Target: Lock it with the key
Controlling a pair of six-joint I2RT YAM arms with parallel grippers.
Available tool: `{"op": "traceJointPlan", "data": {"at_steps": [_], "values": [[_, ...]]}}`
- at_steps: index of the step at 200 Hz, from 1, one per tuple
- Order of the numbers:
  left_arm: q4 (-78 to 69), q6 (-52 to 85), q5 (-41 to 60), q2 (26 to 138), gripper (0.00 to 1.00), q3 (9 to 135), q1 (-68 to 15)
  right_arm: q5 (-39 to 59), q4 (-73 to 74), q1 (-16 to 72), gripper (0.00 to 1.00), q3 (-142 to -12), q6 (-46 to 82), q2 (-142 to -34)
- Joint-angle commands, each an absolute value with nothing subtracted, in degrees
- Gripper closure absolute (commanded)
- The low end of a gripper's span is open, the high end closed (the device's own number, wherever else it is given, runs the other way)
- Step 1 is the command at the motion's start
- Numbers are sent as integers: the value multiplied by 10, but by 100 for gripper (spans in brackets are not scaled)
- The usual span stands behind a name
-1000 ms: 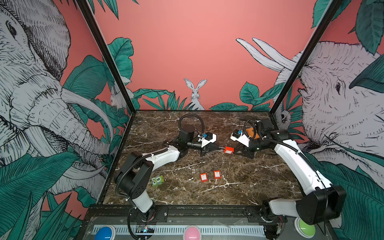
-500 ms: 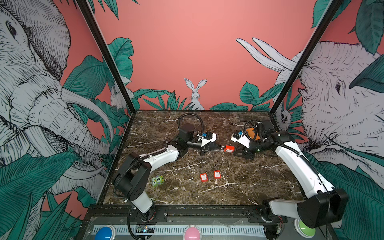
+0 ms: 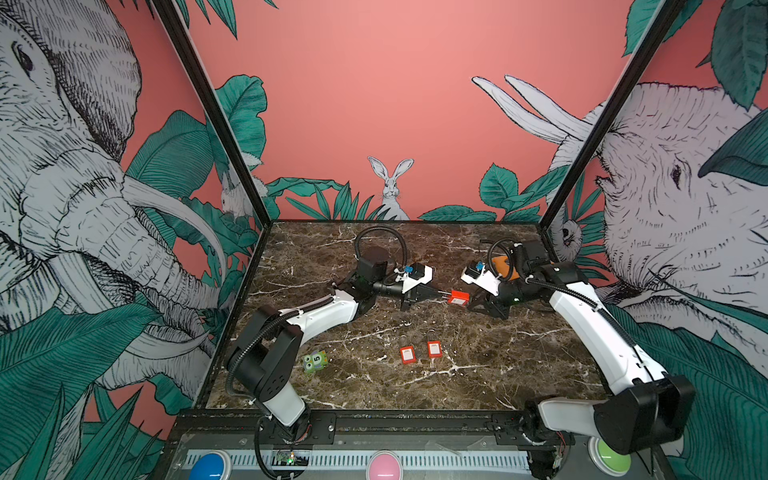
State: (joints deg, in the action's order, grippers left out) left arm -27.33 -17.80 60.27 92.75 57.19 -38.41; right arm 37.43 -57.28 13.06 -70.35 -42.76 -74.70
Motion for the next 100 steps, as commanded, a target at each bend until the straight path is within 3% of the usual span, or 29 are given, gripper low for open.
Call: {"op": "traceJointPlan", "data": {"at_steps": [1,57,100], "values": [[-295,-165,621,905,100,590,-382,363,-546,131,72,-696,-436,-740],[-306,-141,625,921,100,599,-382,329,-412,148,75,-621,-447,-672],[-307,-144,621,921,100,601,-382,276,-403,151,63,-597,-468,-628]]}}
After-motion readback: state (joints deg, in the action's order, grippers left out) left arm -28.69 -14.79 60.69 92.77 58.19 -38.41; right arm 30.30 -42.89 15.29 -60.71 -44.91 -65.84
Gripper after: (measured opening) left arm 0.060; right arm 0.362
